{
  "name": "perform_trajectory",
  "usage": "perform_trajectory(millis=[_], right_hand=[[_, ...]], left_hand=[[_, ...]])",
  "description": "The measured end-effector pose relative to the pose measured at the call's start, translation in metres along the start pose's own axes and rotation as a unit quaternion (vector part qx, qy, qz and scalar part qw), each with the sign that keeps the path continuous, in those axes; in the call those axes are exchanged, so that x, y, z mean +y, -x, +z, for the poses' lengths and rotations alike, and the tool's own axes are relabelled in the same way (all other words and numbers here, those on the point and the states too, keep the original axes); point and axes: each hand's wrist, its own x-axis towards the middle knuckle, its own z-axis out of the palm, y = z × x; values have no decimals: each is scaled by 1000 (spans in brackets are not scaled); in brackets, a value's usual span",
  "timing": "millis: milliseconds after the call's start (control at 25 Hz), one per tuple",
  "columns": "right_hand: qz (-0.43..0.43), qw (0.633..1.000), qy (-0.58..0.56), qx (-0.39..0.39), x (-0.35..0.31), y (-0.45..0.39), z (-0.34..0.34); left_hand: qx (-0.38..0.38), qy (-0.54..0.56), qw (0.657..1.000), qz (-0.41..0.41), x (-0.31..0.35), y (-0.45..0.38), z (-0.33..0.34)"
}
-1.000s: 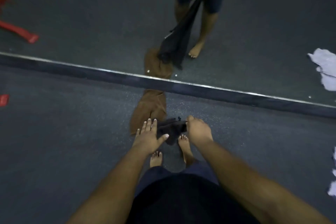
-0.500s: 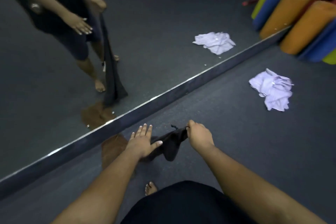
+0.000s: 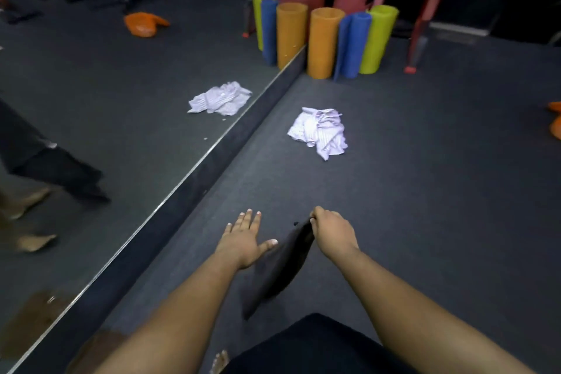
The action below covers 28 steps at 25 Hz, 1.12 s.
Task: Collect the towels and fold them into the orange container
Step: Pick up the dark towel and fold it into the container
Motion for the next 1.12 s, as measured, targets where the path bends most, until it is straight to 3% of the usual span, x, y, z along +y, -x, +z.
perform_trajectory(millis=[280, 560, 880, 1120], right_hand=[[145, 986, -38, 79, 181, 8, -88], [287, 943, -37, 164, 361, -10, -169], [416, 880, -39, 226, 532, -34, -266], [444, 856, -35, 263, 675, -57, -317]], left_hand=[[-17, -70, 986, 152, 210, -94, -20], [-44, -140, 944, 296, 421, -208, -30], [-63, -215, 889, 400, 633, -323, -67], [-65, -228, 868, 436, 786, -380, -65]])
